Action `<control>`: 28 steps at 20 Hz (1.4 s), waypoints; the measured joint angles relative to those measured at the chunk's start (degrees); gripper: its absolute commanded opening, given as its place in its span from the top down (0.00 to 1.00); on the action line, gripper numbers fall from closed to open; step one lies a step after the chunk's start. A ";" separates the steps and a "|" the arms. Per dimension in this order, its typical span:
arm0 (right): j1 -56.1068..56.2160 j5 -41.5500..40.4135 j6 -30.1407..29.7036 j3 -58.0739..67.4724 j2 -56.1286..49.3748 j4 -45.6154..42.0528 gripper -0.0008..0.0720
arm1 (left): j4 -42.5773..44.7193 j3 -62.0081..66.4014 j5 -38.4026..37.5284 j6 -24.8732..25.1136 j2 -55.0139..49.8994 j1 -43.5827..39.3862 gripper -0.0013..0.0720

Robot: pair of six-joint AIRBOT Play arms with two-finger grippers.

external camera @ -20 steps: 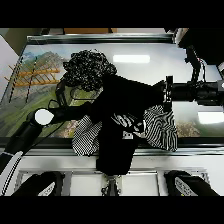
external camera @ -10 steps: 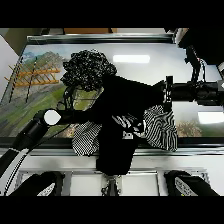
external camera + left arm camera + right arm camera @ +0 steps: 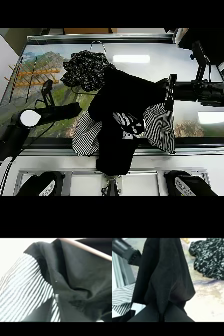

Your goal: Fold the clothes and pants, and hang the long-sleeved shirts on hangers.

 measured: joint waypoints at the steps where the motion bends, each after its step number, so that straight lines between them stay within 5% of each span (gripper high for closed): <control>1: 0.11 -0.33 0.39 0.00 0.17 0.00 0.97 | -0.94 0.00 0.07 0.02 1.05 0.24 0.16; 12: 0.26 -0.26 1.44 0.00 0.66 -0.09 0.97 | -3.48 2.34 8.50 -1.36 -5.81 -10.64 0.16; 23: 0.26 0.52 2.10 0.00 0.66 -2.40 0.97 | -0.87 6.86 4.17 -2.16 -15.85 -16.33 0.16; 24: 0.26 0.52 2.10 0.00 0.63 -2.43 0.97 | -0.81 6.88 4.00 -2.16 -16.09 -16.52 0.19; 25: 0.26 0.52 2.10 0.00 0.66 -2.43 0.97 | -0.72 6.88 3.87 -2.19 -16.26 -16.65 0.55; 26: 0.26 0.52 2.10 0.00 0.66 -2.43 0.97 | -0.66 6.88 3.82 -2.19 -16.41 -16.76 0.74; 27: 0.26 0.52 2.10 0.00 0.63 -2.43 0.97 | -0.59 6.88 3.78 -2.16 -16.55 -16.87 0.76; 28: 0.26 0.52 2.10 0.00 0.63 -2.45 0.97 | -0.48 6.91 3.80 -2.16 -16.61 -16.87 0.97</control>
